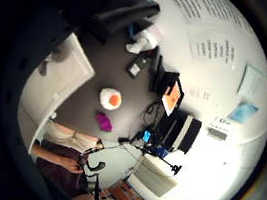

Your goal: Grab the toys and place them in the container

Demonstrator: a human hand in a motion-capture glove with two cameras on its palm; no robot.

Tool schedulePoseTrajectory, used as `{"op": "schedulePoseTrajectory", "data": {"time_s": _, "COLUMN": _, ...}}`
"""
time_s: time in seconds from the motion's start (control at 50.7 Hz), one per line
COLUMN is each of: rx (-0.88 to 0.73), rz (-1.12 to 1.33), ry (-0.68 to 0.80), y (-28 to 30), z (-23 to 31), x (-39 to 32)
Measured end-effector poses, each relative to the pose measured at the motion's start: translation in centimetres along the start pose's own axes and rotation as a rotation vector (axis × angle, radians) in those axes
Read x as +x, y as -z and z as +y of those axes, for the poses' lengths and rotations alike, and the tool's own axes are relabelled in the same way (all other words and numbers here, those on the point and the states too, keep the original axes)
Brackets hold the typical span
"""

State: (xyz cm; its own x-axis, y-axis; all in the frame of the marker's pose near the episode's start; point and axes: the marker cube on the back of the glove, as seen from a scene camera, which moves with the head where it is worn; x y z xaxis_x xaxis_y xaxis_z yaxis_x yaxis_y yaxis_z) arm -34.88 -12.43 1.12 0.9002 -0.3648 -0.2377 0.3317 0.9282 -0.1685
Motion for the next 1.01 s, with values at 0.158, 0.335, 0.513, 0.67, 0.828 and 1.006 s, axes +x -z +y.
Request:
{"op": "schedulePoseTrajectory", "data": {"time_s": 0.158, "rx": -0.050, "rz": 0.054, "ry": -0.114, "y": -1.2, "z": 5.0, "x": 6.7}}
{"op": "schedulePoseTrajectory", "data": {"time_s": 0.335, "rx": -0.092, "rz": 0.027, "ry": -0.176, "y": -10.0, "z": 11.2, "x": 12.5}}
{"op": "schedulePoseTrajectory", "data": {"time_s": 0.513, "rx": -0.178, "rz": -0.087, "ry": -0.218, "y": -24.5, "z": 14.9, "x": 14.0}}
{"op": "schedulePoseTrajectory", "data": {"time_s": 0.67, "rx": -0.238, "rz": -0.150, "ry": -0.331, "y": -35.6, "z": 16.4, "x": 11.6}}
{"op": "schedulePoseTrajectory", "data": {"time_s": 0.828, "rx": 0.110, "rz": -0.058, "ry": -0.364, "y": -37.1, "z": 16.1, "x": 10.7}}
{"op": "schedulePoseTrajectory", "data": {"time_s": 1.006, "rx": 0.075, "rz": -0.038, "ry": -0.266, "y": -36.2, "z": 15.8, "x": 11.5}}
